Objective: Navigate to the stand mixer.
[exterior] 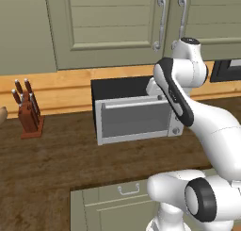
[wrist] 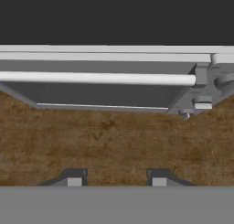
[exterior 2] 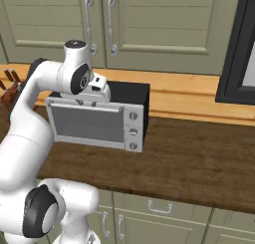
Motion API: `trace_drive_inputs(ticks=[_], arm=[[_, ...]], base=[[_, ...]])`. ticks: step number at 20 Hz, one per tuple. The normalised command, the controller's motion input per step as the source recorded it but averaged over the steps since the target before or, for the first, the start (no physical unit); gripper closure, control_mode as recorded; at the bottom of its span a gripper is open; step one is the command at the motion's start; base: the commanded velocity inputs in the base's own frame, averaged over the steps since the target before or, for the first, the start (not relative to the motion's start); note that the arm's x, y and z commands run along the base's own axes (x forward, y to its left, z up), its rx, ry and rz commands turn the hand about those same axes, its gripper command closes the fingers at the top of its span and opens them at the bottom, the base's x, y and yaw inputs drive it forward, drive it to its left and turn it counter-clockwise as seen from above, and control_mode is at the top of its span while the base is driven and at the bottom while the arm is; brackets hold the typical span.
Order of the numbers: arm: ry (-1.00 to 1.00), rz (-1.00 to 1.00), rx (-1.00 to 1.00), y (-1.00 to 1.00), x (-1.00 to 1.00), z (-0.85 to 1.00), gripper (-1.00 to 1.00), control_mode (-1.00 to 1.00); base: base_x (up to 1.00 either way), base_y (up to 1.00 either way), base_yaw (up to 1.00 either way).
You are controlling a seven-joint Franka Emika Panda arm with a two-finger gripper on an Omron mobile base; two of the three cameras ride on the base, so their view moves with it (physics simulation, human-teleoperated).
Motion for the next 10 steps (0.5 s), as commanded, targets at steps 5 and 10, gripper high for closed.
trace_drive_inputs(ticks=[5,10], arm=[[0.0,0.0,0.0,0.0,0.0,0.0,-1.0,1.0],[0.0,0.0,0.0,0.0,0.0,0.0,-1.0,1.0]], base=[[0.0,0.0,0.0],[0.0,0.0,0.0]])
